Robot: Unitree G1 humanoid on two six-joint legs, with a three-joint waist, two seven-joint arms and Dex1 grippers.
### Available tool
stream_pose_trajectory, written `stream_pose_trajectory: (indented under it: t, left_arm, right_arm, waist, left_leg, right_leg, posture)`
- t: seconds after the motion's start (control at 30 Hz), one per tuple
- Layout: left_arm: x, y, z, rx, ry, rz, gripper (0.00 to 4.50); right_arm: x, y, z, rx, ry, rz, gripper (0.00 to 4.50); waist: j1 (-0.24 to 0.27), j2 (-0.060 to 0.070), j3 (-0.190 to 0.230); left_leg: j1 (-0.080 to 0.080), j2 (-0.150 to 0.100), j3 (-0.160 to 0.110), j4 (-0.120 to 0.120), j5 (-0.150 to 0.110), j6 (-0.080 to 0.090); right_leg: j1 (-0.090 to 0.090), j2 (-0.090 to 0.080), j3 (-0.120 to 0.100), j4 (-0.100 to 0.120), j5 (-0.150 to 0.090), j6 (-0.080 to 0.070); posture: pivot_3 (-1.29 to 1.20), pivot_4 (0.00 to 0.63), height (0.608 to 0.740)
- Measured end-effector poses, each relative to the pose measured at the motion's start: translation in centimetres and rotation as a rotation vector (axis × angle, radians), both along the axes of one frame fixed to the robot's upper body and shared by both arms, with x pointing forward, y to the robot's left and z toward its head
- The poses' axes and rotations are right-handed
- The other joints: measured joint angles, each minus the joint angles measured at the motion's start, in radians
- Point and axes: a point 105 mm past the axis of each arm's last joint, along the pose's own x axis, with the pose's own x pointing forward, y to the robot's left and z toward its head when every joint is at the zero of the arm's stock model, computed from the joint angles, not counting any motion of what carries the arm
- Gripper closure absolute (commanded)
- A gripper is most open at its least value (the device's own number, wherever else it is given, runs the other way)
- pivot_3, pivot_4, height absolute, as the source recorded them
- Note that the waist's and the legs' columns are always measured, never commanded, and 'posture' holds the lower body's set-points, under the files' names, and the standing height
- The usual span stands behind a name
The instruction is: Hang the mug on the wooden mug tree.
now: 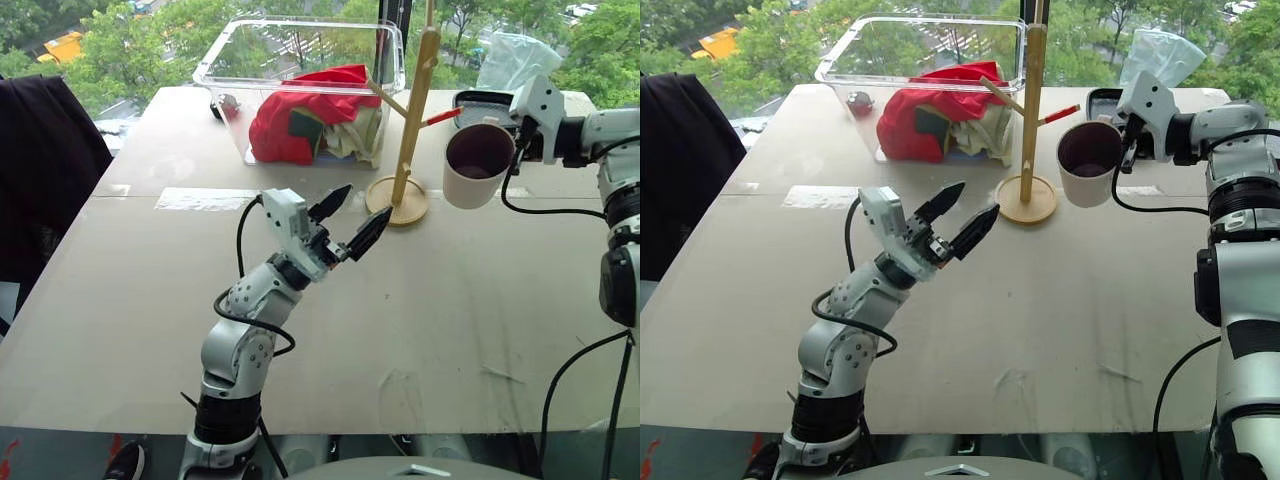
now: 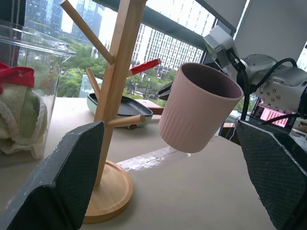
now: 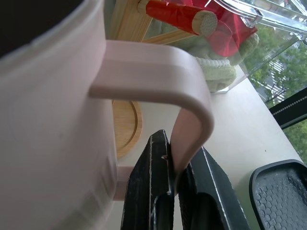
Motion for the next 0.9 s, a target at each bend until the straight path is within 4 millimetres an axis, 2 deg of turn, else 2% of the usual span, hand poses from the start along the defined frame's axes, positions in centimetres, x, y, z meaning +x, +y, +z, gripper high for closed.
stream_pose_trajectory:
  t: [0.43, 0.9]
  left_arm:
    - [-0.5, 0.4, -0.2, 0.002, 0.002, 0.035, 0.00]
    - [-0.6, 0.4, 0.3, 0.002, -0.020, 0.052, 0.00]
  right_arm:
    - [1.4, 2.4, 1.2, -0.010, -0.032, -0.040, 4.46]
    - [2.0, 2.5, 2.2, -0.007, -0.052, -0.097, 4.46]
  waist:
    - [-0.001, 0.001, 0.000]
    - [-0.002, 0.001, 0.001]
  left_leg:
    - [0.000, 0.000, 0.000, 0.000, 0.000, 0.000]
    - [0.000, 0.000, 0.000, 0.000, 0.000, 0.000]
  right_leg:
    - [0.000, -0.002, -0.001, 0.002, -0.002, -0.004]
    - [-0.001, 0.000, -0.001, 0.002, -0.002, -0.004]
  posture:
    - [0.00, 0.150, 0.740]
    - [0.00, 0.150, 0.740]
